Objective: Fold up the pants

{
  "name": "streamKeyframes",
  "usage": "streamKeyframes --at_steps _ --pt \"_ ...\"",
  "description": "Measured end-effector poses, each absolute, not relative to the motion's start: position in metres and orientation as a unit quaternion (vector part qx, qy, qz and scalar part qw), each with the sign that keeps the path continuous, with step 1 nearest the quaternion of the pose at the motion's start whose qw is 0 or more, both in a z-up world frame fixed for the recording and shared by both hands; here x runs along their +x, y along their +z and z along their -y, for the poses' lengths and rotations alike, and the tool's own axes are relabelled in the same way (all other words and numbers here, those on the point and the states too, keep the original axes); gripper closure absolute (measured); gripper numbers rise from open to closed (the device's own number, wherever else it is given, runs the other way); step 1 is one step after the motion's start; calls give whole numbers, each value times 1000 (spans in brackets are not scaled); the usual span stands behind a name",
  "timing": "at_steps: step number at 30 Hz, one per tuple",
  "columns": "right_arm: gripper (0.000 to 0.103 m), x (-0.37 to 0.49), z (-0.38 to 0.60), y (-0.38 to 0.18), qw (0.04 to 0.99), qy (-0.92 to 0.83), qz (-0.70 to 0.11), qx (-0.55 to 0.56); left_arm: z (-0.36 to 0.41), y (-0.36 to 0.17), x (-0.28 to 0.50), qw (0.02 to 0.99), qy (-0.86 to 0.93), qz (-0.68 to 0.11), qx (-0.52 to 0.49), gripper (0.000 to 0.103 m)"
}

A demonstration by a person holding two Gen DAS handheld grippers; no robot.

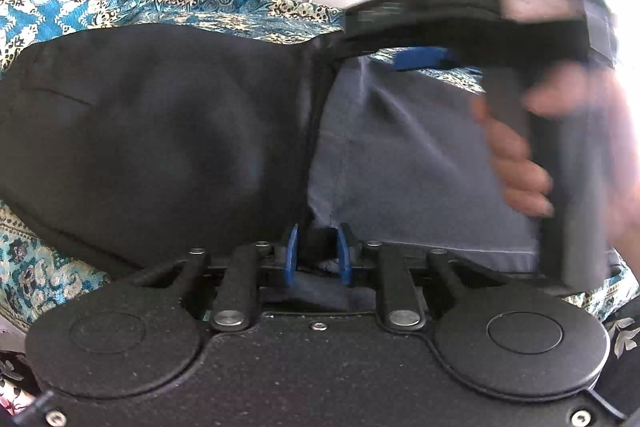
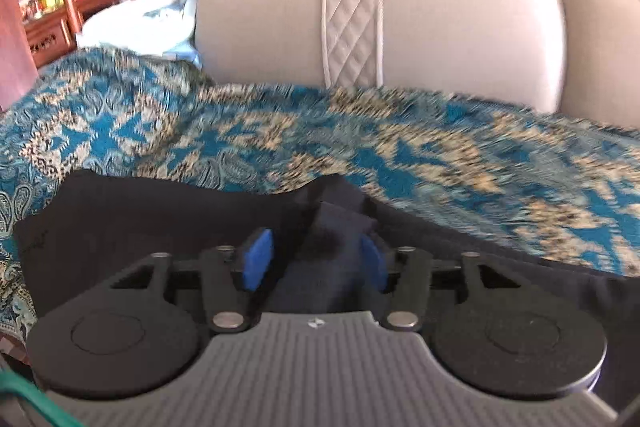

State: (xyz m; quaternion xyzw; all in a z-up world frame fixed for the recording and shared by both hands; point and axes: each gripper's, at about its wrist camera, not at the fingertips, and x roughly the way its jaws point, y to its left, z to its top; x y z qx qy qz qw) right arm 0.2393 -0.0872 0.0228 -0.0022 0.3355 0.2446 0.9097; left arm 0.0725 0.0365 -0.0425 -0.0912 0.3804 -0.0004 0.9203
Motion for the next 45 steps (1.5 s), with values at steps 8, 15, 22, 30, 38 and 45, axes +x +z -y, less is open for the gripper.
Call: streamKeyframes --at_steps 8,15,22,30,38,45 --pt "31 134 169 1 958 89 -273 14 -31 -44 73 924 3 -376 -73 81" --pt "42 71 227 -23 963 -47 -263 31 -28 -44 72 923 9 -377 -73 81" --pt "44 86 251 -30 956 -59 -287 27 -25 -44 74 923 20 -378 -67 81" --pt "52 145 254 -18 943 -32 -331 -16 -23 -44 74 923 25 -377 -65 80" --pt "49 228 278 -8 933 -16 -359 24 -22 -45 71 925 24 -374 -63 80" --pt "45 274 274 -5 930 4 -368 -16 -22 -46 71 925 25 -373 -63 80"
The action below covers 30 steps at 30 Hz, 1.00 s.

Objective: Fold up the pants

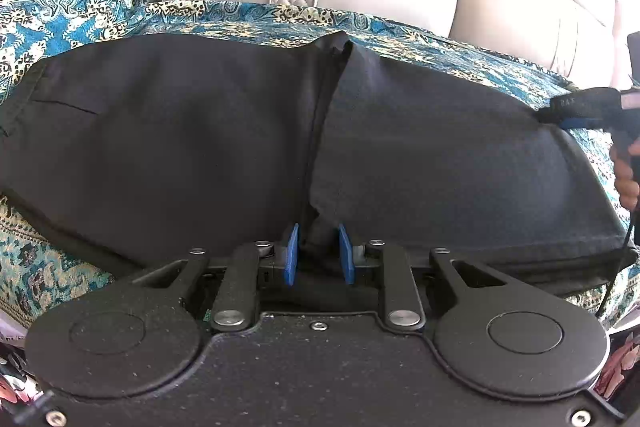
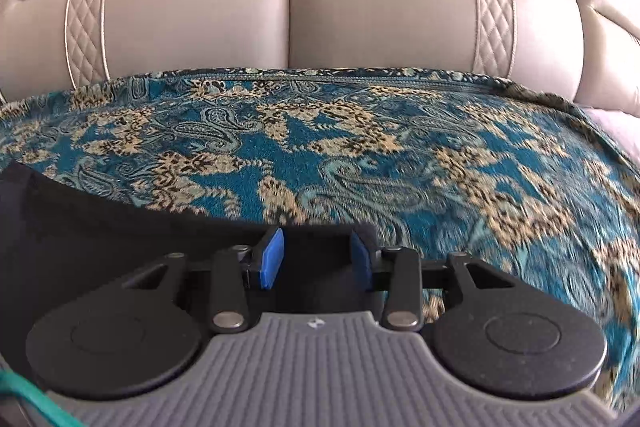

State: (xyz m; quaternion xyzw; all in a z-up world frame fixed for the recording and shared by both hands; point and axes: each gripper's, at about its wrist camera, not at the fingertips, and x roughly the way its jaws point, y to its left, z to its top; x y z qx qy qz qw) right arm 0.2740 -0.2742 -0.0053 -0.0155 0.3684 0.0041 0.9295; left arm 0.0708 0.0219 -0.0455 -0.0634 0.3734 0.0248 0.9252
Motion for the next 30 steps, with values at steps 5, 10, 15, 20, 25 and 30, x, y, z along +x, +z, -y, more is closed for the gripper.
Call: streamKeyframes --at_steps 5,10,15,20,25,30 --pt "39 260 266 4 936 4 -351 -32 -23 -44 71 924 26 -374 -68 80" --pt "38 200 263 4 946 19 -323 -22 -24 -45 71 926 21 -373 -62 80" --pt "38 132 264 -11 946 27 -324 -15 -25 -45 71 926 17 -373 -61 80" --pt "34 86 272 -21 942 1 -335 -11 -23 -46 71 926 19 -372 -58 80" --pt "30 57 292 -18 945 -16 -323 44 -24 -46 71 926 17 -373 -58 80" --pt "30 43 278 -17 947 2 -320 -33 -25 -46 71 926 14 -374 -59 80"
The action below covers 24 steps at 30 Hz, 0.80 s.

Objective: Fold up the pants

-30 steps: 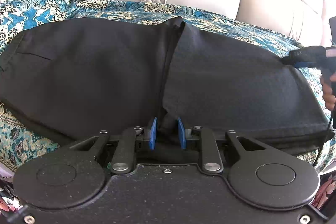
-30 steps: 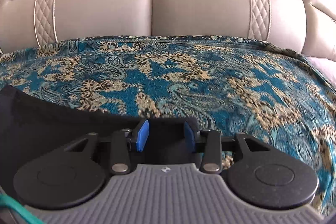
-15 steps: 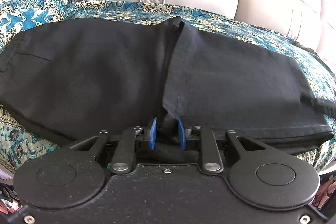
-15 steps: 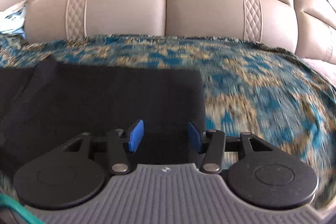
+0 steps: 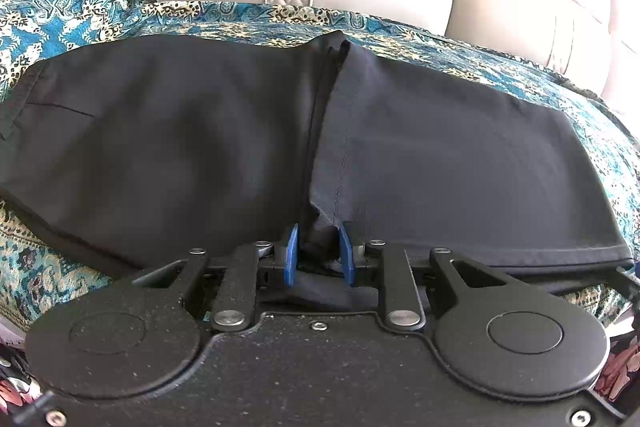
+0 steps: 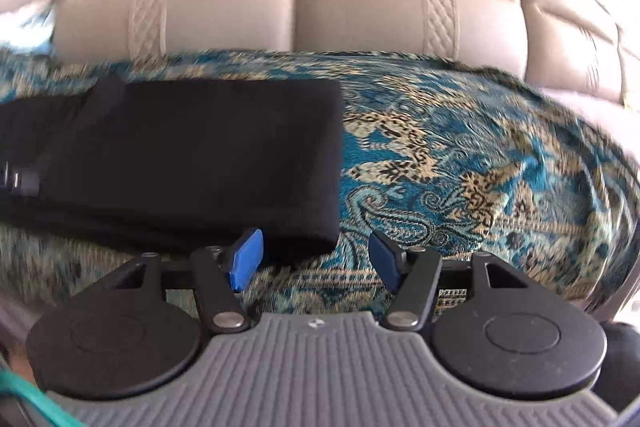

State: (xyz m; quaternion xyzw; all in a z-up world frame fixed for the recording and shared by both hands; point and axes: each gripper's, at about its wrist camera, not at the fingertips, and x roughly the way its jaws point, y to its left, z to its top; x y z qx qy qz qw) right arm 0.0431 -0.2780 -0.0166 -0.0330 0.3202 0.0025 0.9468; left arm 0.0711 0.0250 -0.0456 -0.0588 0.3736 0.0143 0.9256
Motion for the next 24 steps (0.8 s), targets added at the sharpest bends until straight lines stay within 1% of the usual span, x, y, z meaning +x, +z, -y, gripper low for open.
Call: streamKeyframes --at_steps 3,8,9,10,12,15,17,20,24 --pt "30 45 269 -26 940 -20 -330 -83 -25 -45 71 926 14 -374 -56 80" --pt "30 51 278 -23 946 -30 -321 -36 -24 -46 71 926 13 -373 -54 80" --pt "29 55 278 -25 944 -42 -324 -41 -24 -46 71 926 13 -373 -54 80" --pt "23 57 277 -27 944 -55 -323 -51 -23 -46 71 926 13 -373 -53 80" --pt "22 60 280 -26 943 -71 -318 -65 -23 -46 71 926 13 -374 -53 80" --pt "18 63 292 -25 940 -78 -326 -59 -22 -45 72 925 8 -375 -55 75" --pt "16 65 303 -25 937 -86 -336 -36 -20 -46 71 926 2 -374 -50 70" --pt "13 67 314 -25 932 -87 -351 -8 -11 -47 71 928 8 -370 -30 69" --pt "13 68 306 -17 933 -71 -351 -32 -8 -47 72 929 13 -369 -26 69"
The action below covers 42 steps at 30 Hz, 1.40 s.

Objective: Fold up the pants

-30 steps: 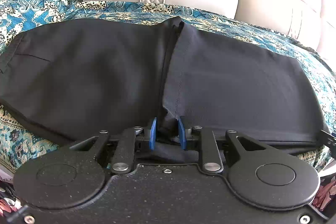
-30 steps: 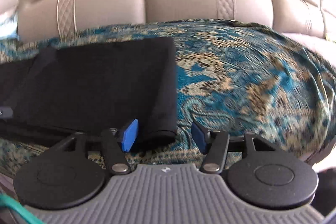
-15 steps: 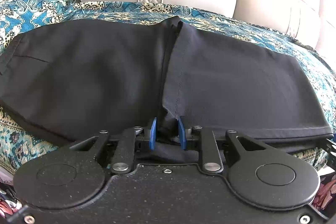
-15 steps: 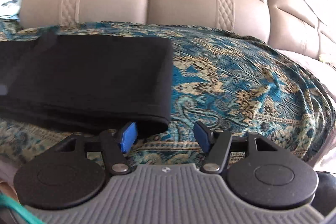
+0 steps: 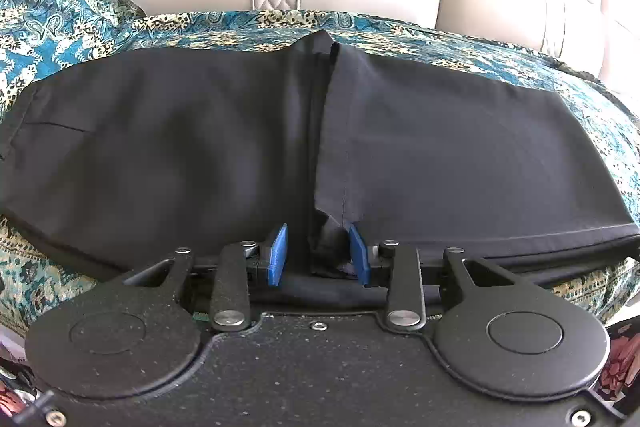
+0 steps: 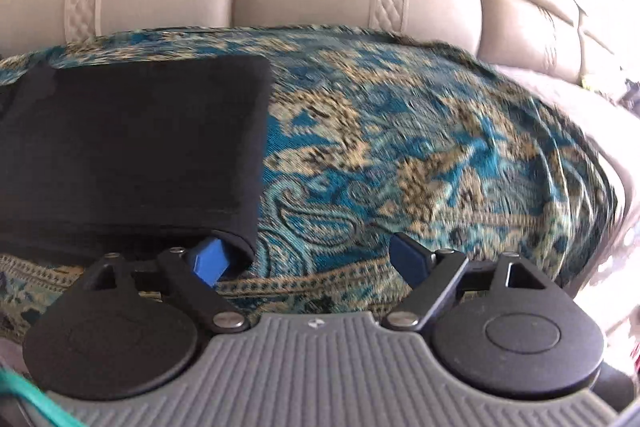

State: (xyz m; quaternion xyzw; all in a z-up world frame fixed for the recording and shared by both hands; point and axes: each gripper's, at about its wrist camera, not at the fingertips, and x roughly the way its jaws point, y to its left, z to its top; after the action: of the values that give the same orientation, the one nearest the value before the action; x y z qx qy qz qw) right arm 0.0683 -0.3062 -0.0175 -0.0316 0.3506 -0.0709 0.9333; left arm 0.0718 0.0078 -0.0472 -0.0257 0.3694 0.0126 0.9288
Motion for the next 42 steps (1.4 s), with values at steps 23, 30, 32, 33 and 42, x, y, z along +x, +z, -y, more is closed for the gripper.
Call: streamKeyframes --at_steps 23,30,32,33,42 --pt "13 97 181 3 946 147 -287 -46 -34 -28 46 929 22 -367 -48 54" --pt "13 108 121 -12 939 179 -287 -62 -80 -22 42 926 83 -365 -52 46" --pt "13 109 109 -16 937 186 -288 -64 -93 -23 41 924 100 -365 -51 44" --pt "13 109 104 -18 936 189 -288 -67 -99 -23 40 924 107 -364 -50 43" --pt "8 108 85 -24 932 202 -292 -69 -153 -29 42 924 167 -336 -76 13"
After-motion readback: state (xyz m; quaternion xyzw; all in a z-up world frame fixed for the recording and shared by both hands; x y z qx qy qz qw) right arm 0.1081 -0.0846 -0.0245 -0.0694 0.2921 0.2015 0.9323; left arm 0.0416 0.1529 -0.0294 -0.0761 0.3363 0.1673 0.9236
